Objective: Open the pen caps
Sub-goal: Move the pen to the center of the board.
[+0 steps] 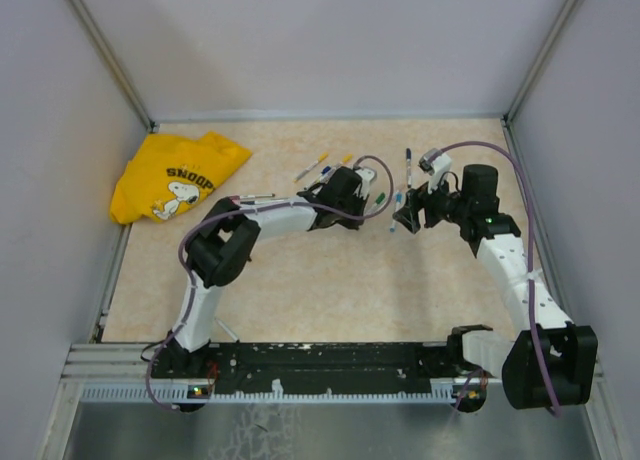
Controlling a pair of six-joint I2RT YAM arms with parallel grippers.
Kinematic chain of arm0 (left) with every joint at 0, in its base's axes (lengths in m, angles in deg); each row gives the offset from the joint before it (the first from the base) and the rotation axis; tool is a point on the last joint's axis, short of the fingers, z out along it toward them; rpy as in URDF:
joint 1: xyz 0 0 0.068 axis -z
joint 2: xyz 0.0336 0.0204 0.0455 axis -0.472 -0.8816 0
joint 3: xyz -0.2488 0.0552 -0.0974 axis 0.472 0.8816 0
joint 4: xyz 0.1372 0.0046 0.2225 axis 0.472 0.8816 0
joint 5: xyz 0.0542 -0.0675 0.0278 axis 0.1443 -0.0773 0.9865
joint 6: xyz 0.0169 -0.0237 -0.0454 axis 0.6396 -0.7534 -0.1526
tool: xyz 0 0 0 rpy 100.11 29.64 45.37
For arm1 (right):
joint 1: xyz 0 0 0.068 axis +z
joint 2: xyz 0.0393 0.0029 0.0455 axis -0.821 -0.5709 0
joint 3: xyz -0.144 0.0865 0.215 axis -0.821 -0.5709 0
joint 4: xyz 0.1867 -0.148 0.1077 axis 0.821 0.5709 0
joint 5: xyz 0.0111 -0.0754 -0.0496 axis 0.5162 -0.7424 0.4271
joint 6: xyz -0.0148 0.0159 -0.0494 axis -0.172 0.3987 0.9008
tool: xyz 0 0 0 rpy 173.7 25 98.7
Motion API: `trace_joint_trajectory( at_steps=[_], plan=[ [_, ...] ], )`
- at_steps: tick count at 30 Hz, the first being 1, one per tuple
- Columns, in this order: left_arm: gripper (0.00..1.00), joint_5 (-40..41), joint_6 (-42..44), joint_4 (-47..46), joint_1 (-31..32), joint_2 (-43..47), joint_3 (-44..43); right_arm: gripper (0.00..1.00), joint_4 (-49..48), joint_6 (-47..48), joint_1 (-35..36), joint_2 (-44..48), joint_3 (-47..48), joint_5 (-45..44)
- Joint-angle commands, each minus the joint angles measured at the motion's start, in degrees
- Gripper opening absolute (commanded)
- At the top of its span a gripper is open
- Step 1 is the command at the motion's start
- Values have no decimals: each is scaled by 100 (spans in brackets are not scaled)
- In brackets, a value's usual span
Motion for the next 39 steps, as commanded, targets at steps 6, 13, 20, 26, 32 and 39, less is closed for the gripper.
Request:
trace_joint_trajectory(
  at_steps=[6, 13, 20, 26, 32, 39],
  plan=[
    [8, 367, -148, 98, 66, 1536, 2017, 71, -296, -60, -41, 157, 180, 144],
    [9, 464, -802, -2, 351, 2684, 3918, 71, -326, -90, -41, 71, 162, 247],
    [11, 976, -1161, 251, 486, 3305, 4520, 71, -336, -97, -41, 32, 145, 335],
    [21, 1131, -977, 375, 486, 3025, 4159, 71, -341, -86, -44, 29, 136, 366],
    [28, 1055, -861, 399, 482, 2626, 3825, 71, -340, -73, -45, 35, 135, 394],
    [33, 1024, -810, 400, 484, 2485, 3715, 71, -339, -74, -45, 35, 127, 452]
  ],
)
